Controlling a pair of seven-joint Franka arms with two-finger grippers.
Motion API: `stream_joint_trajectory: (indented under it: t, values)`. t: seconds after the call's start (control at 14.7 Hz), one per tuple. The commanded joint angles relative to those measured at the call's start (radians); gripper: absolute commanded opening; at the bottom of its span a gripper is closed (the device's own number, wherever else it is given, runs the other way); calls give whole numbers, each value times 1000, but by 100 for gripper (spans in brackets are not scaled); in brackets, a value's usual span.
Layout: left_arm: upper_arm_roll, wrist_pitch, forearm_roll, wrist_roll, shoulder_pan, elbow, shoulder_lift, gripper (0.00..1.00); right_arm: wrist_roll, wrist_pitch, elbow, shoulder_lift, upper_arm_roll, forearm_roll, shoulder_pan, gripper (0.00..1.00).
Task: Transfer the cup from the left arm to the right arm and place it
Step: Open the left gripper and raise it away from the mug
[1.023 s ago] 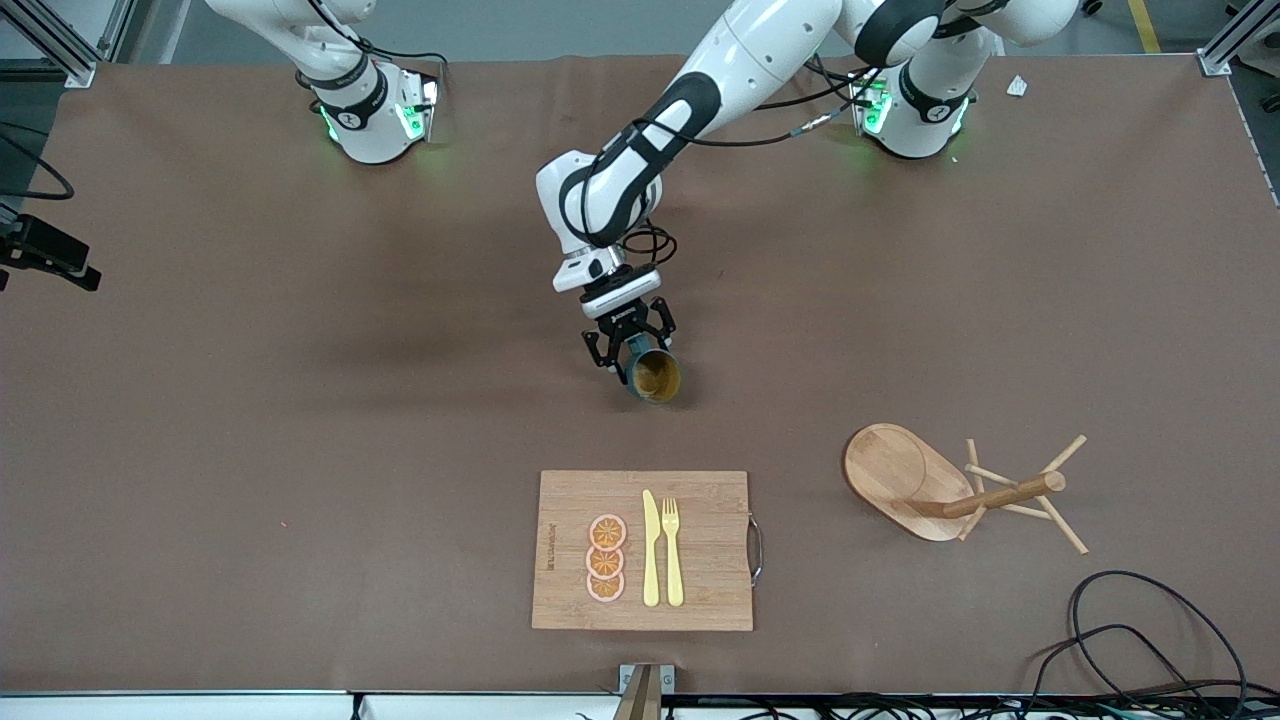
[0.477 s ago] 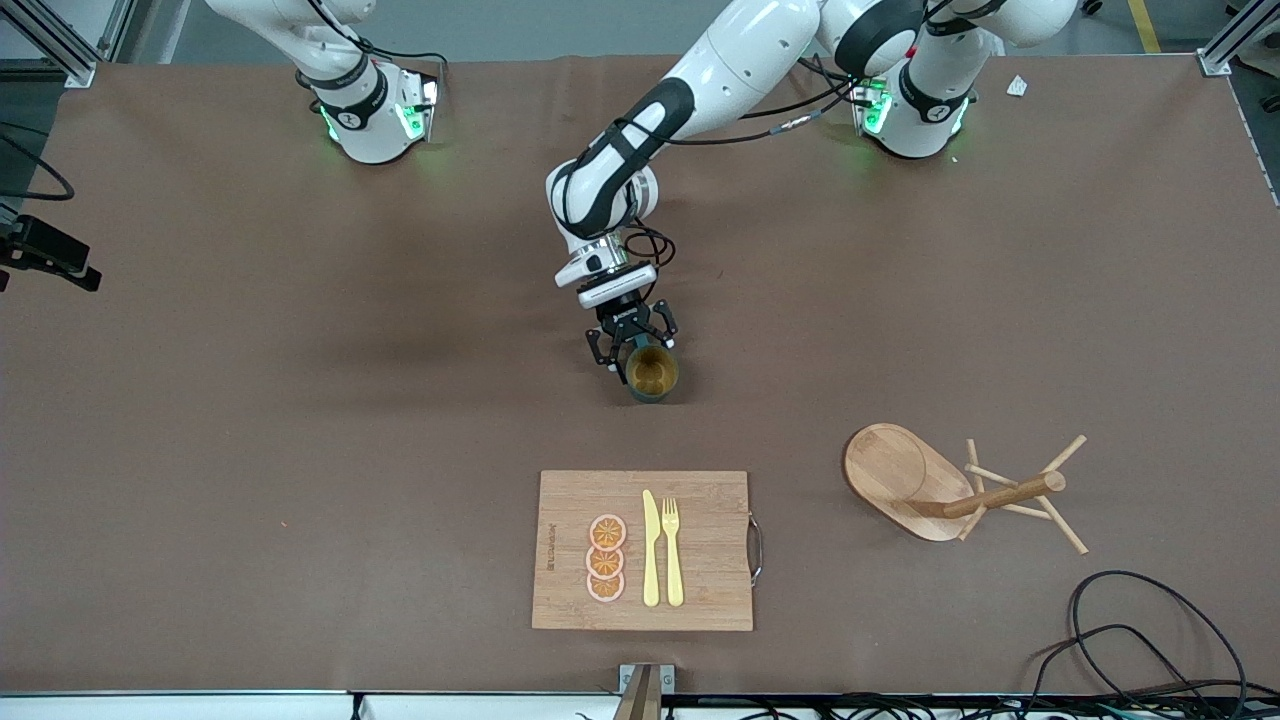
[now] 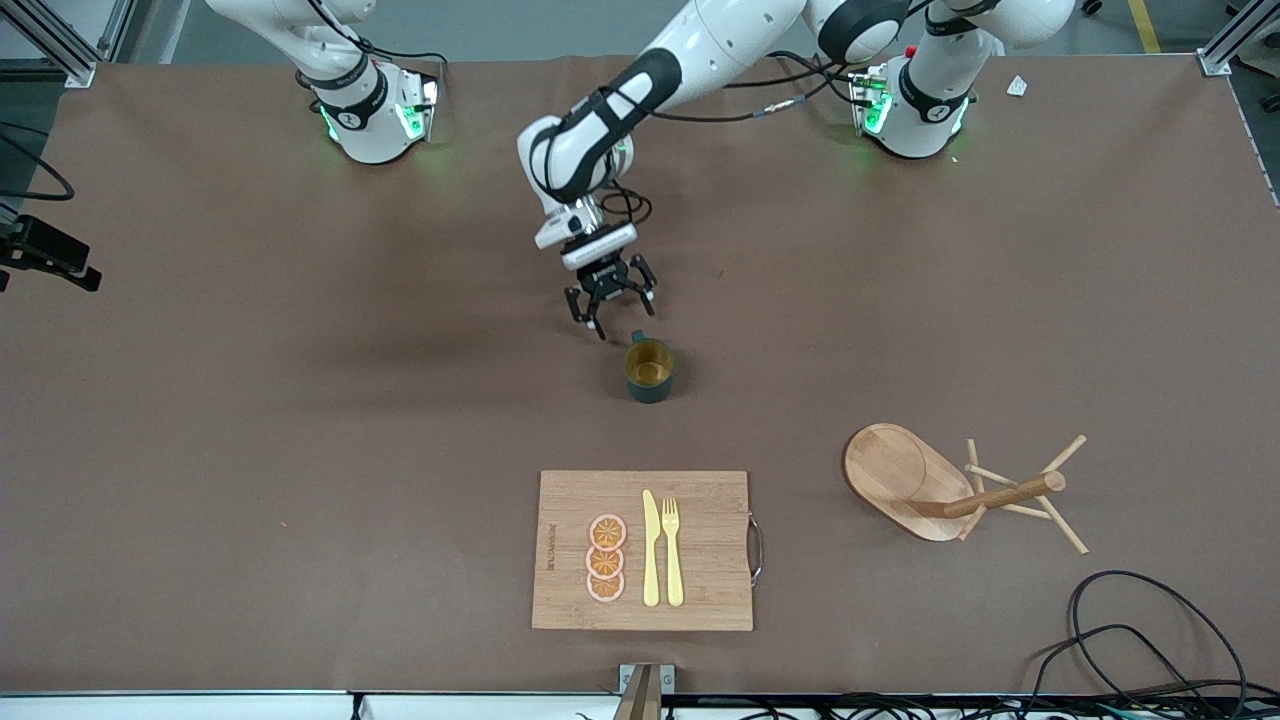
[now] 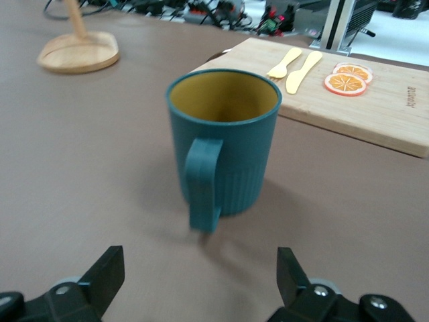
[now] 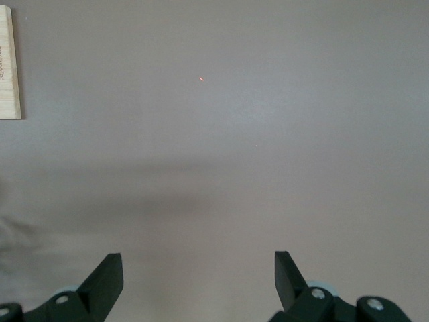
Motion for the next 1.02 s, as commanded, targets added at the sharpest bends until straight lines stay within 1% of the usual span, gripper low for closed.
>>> stream_joint_trajectory:
  t: [0.0, 0.14, 0.27, 0.48, 0.61, 0.75, 0.82, 0.95]
  values:
    - [-49, -56, -114, 15, 0, -14, -104, 100, -14, 1, -13, -6, 16, -7, -28, 100]
    - [-51, -61, -195, 54, 6, -14, -164, 100, -20, 1, -13, -5, 16, -7, -30, 100]
    - [-46, -61, -298, 131, 27, -12, -255, 100, -20, 1, -11, -3, 16, -7, -23, 100]
    - [-41, -61, -435, 309, 118, -11, -397, 100, -34, 1, -9, 6, 19, -4, -13, 100]
    - [-41, -61, -510, 436, 213, -11, -482, 100, -23, 9, -13, 32, 22, 4, 15, 100]
    - [-41, -61, -578, 600, 312, -9, -545, 100, 19, 21, -11, 56, 20, 58, 44, 100]
    - [-43, -61, -613, 681, 369, -4, -569, 100, 70, 36, -11, 72, 22, 64, 65, 100]
    - [-55, -61, -691, 853, 517, 6, -605, 100, 203, 46, -11, 87, 22, 65, 128, 100]
